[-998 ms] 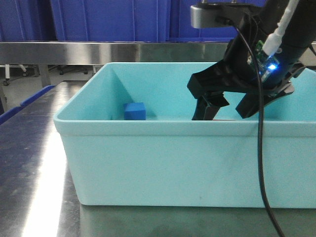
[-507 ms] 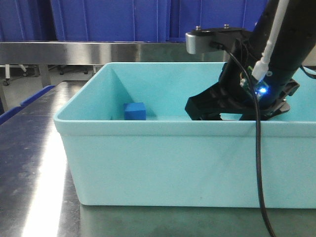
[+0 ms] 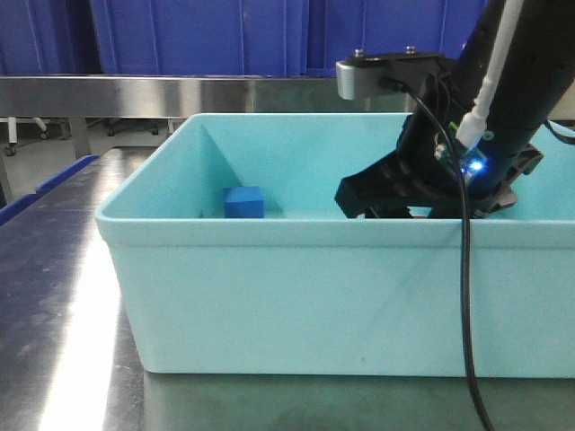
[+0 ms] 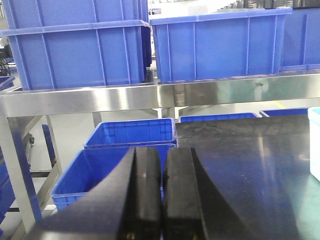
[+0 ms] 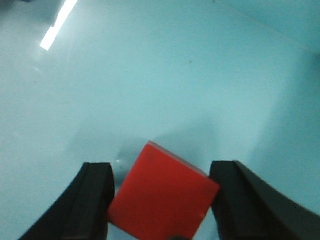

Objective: Pick red cube and place on left shelf
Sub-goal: 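Close the right gripper on the red cube, then lift the red cube out of the tub with the right gripper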

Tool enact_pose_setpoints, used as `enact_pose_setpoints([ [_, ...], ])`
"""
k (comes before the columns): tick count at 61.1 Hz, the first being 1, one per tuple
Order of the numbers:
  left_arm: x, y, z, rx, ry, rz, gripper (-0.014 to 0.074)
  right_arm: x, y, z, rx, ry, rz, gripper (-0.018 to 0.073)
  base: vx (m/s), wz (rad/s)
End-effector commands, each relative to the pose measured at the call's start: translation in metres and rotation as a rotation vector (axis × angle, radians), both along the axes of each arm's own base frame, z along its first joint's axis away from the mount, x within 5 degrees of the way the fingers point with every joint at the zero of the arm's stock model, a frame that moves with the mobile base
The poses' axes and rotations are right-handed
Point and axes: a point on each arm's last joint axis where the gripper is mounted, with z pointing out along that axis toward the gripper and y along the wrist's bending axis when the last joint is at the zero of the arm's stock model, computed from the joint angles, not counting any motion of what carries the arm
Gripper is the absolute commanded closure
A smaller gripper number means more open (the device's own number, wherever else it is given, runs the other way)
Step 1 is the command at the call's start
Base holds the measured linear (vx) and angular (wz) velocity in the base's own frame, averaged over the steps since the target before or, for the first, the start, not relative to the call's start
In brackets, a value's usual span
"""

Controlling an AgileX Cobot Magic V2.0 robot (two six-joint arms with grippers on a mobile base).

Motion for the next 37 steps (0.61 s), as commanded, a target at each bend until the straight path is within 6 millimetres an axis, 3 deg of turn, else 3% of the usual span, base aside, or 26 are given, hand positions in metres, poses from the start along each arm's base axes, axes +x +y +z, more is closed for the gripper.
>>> enact_pose_setpoints([
  [1,0.001,0.000,0.000,-0.008,-0.052,0.003,0.0491,-0.001,0.004,0.042,0.100,-0.164,0.020,0.0480,-0.01,-0.04],
  [3,0.001,0.000,0.000,-0.008,-0.052,0.003,0.0491,-0.003,0.005,0.048,0.115,-0.187,0.026,0.0522,0.00,-0.02],
  [15,0.001,0.000,0.000,-0.008,-0.052,0.003,0.0491,-0.021,-0.005,0.099,0.232,-0.376,0.036,0.0494,0.00,0.00],
  [25,0.001,0.000,0.000,-0.008,-0.052,0.003,0.0491,-0.049,-0.024,0.141,0.311,-0.566,0.058,0.0494,0.00,0.00],
  [37,0.001,0.000,0.000,-0.008,-0.052,0.003,0.0491,-0.080,-0.059,0.157,0.371,-0.754,0.024,0.0502,0.00,0.00],
])
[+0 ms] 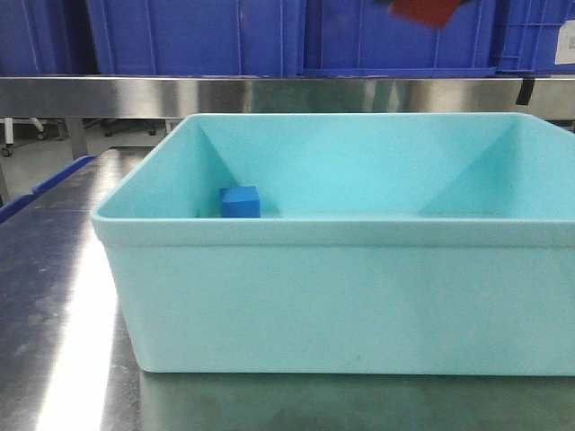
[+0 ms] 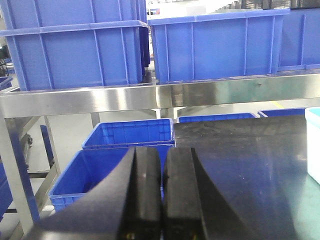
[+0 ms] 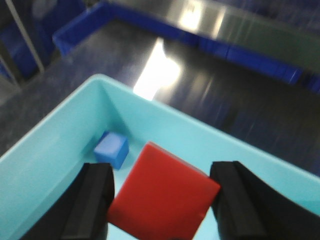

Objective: Pick red cube and place on left shelf
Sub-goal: 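Lift the red cube out of the tub with the right gripper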

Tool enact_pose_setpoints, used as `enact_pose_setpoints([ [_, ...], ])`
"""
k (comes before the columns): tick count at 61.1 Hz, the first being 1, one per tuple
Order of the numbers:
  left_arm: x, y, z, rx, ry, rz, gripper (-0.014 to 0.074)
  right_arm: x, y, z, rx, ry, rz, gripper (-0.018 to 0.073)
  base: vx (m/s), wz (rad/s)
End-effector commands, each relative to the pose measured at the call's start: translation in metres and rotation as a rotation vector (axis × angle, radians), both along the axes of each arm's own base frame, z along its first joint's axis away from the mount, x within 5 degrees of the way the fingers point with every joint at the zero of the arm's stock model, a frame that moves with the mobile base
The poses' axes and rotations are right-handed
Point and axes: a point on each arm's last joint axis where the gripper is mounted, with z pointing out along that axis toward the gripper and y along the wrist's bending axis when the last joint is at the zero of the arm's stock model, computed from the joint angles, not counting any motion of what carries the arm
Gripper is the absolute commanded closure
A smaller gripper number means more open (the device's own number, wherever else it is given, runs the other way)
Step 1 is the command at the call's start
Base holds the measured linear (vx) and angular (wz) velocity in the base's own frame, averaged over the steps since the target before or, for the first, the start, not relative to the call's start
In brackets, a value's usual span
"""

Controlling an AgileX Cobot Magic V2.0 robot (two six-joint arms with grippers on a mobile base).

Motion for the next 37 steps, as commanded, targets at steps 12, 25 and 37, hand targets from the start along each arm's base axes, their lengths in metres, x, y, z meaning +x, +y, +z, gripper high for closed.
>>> enact_pose_setpoints([
  [12,0.001,0.000,0.000,-0.008,-0.052,0.003,0.0491,-0.041,-0.064,0.010,0.089,-0.247,-0.179,0.0502,0.00,0.00],
  [25,0.001,0.000,0.000,-0.008,-0.052,0.003,0.0491,-0.073,-0.089,-0.006,0.096,-0.297,-0.275,0.0502,0.00,0.00],
  [37,0.001,0.000,0.000,-0.008,-0.054,0.003,0.0491,-0.081,-0.091,-0.009,0.101,-0.311,-0.276,0.0502,-0.02,-0.09],
])
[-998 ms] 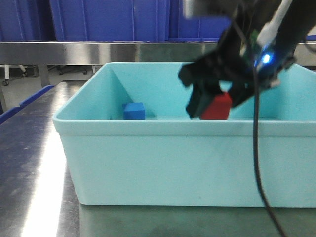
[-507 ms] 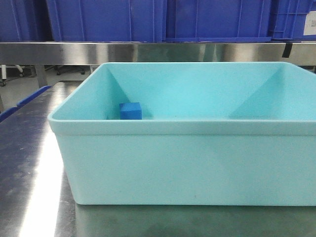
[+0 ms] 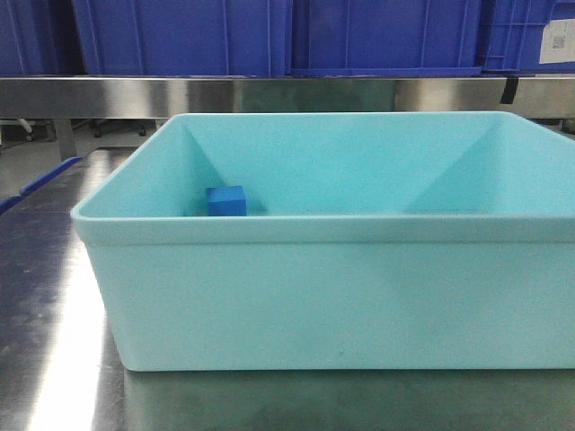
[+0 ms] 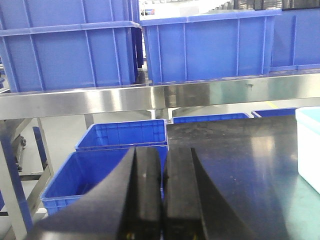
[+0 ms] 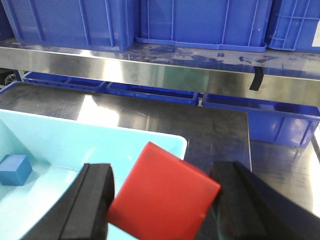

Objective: Pick red cube and place on left shelf
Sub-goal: 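Lift the red cube out of the tub with the right gripper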

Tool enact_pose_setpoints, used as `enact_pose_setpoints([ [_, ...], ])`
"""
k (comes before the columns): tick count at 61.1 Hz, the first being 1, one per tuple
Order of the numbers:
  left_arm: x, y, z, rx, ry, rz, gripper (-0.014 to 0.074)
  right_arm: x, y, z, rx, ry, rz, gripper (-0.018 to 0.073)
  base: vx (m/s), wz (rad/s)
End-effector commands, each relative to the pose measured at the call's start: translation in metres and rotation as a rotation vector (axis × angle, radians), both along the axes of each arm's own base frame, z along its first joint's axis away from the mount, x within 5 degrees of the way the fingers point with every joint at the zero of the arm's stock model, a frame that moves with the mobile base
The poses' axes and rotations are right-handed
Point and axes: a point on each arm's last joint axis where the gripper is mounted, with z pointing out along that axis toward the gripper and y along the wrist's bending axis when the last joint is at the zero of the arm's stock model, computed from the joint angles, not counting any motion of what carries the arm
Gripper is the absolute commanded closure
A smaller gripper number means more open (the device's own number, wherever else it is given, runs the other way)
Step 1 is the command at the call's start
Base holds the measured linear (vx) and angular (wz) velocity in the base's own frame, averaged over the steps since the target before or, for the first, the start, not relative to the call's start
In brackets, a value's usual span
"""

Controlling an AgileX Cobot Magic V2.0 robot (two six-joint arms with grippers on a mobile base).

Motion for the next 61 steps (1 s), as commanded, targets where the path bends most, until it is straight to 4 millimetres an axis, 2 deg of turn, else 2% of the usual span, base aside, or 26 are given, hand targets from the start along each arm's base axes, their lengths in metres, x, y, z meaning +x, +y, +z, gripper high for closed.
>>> enact_pose_setpoints([
  [1,0.0010,0.0004,-0.0004,-0.008,-0.052,0.003,0.0491,-0.0011,-0.0002,0.0178,0.012,-0.124,0.006,0.0502,-0.01,-0.04],
  [61,0.0010,0.0004,-0.0004,-0.008,-0.052,0.003,0.0491,-0.0011,-0.0002,0.0175,0.011,-0.120,0.006,0.0502,0.00,0.03],
])
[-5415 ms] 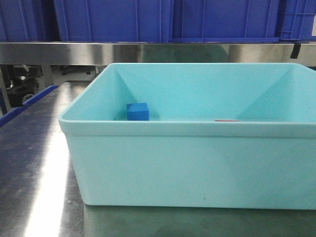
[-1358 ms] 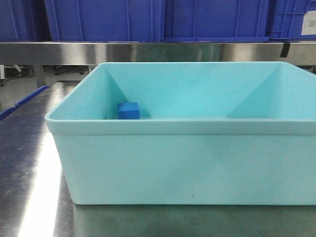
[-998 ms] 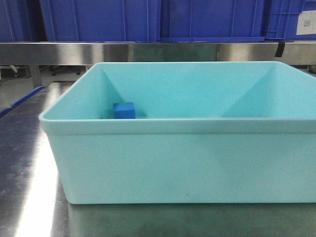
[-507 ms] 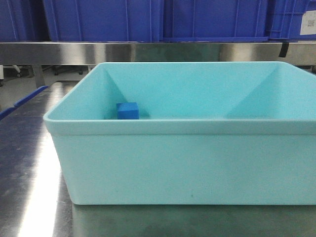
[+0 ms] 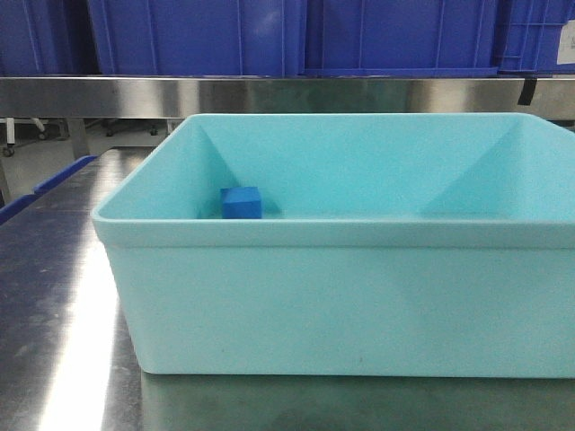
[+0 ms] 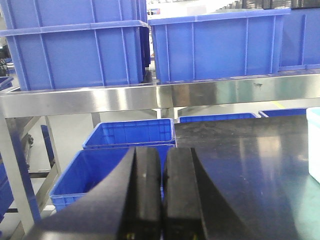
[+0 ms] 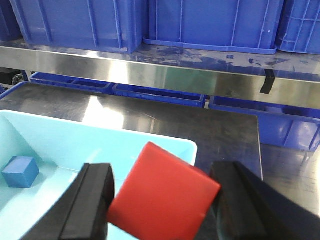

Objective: Pick red cube and place on left shelf
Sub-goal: 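Lift the red cube out of the tub with the right gripper, then drive the base away from the table holding the red cube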

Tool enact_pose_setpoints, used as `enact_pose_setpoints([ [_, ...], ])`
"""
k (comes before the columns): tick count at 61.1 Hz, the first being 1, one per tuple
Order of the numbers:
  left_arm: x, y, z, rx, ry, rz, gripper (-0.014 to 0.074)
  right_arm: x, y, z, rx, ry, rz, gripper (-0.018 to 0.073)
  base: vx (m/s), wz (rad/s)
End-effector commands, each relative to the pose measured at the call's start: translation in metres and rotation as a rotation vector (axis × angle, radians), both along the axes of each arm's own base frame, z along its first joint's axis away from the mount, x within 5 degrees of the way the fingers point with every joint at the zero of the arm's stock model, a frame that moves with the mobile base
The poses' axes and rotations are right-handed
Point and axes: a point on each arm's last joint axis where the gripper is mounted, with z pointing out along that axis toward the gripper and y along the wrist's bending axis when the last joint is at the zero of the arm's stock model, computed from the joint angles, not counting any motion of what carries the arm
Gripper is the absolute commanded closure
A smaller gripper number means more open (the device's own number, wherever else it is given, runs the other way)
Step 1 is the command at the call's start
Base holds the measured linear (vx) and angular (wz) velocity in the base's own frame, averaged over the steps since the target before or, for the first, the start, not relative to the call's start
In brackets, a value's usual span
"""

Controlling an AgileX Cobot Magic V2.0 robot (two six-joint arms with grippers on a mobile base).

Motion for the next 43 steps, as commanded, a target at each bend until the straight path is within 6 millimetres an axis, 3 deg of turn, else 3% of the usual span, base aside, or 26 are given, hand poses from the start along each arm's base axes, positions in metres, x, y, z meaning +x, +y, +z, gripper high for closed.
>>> enact_pose_setpoints([
  [1,0.0009,0.0004,-0.0003,-0.008,-0.054,0.003,0.0491,0.0001,0.0001,0.0181,0.010,-0.118,0.006,0.0502,0.08,0.46],
  [43,0.0009,0.0004,-0.0003,-0.008,-0.054,0.003,0.0491,0.0001,0.0001,0.0181,0.010,-0.118,0.006,0.0502,-0.04,-0.06],
])
